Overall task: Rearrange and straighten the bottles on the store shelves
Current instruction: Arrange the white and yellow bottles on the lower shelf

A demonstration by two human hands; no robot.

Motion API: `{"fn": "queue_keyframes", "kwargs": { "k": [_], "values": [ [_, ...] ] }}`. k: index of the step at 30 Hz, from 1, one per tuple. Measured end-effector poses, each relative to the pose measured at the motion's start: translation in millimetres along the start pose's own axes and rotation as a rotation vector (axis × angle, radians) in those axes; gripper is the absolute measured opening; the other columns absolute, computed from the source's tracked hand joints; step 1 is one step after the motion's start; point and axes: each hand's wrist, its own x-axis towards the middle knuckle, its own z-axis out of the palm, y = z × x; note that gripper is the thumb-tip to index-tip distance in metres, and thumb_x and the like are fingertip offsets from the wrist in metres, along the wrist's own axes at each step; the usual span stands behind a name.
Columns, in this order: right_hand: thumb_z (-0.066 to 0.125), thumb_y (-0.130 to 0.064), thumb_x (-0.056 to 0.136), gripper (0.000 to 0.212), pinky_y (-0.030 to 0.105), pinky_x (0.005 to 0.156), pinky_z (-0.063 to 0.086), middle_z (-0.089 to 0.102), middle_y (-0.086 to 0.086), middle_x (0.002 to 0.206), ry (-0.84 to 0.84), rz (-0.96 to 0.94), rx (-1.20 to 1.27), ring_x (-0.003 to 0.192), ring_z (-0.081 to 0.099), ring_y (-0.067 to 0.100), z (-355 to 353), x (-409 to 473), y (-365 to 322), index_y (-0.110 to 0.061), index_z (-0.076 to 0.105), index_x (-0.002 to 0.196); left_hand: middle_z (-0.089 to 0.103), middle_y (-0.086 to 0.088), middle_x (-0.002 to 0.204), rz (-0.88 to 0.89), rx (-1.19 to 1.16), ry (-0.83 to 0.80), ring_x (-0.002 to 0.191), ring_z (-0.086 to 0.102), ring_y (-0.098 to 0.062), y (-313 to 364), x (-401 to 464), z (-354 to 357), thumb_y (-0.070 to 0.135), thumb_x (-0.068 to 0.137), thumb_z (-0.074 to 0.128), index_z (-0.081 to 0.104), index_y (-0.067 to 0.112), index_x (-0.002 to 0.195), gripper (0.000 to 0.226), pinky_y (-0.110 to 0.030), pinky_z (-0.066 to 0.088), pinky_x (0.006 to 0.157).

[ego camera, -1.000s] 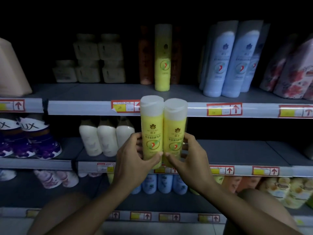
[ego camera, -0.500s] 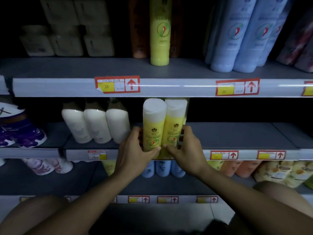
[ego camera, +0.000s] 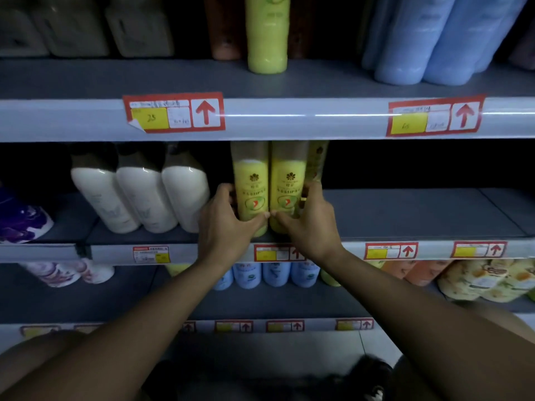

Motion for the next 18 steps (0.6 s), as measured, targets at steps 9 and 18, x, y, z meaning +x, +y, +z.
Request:
{"fn": "queue_keyframes", "kwargs": {
  "k": [9, 18],
  "values": [
    [0.069, -0.043, 0.078, 0.062, 0.050, 0.084, 0.059, 0.067, 0.003, 0.122, -0.017, -0.028, -0.064, 0.106, 0.068, 0.027, 9.1, -0.6, 0.3, -0.026, 0.041, 0.130, 0.069, 0.009, 0.103, -0.006, 0.034, 0.037, 0.094, 0.069, -0.014, -7.4, -0.7, 9.0, 0.049, 0.071, 0.080, 0.050, 0.031, 0.112, 0.054, -0.045, 0.061, 0.077],
    [0.082, -0.044, 0.082, 0.069, 0.050, 0.088, 0.058, 0.065, 0.000, 0.129, 0.020, -0.023, -0.081, 0.111, 0.067, 0.023, 12.9, 1.6, 2.5, -0.024, 0.042, 0.133, 0.065, 0.006, 0.109, 0.010, 0.075, 0.070, 0.099, 0.066, -0.018, -8.3, -0.4, 5.7, 0.047, 0.075, 0.086, 0.050, 0.027, 0.114, 0.057, -0.047, 0.059, 0.079]
  ]
}}
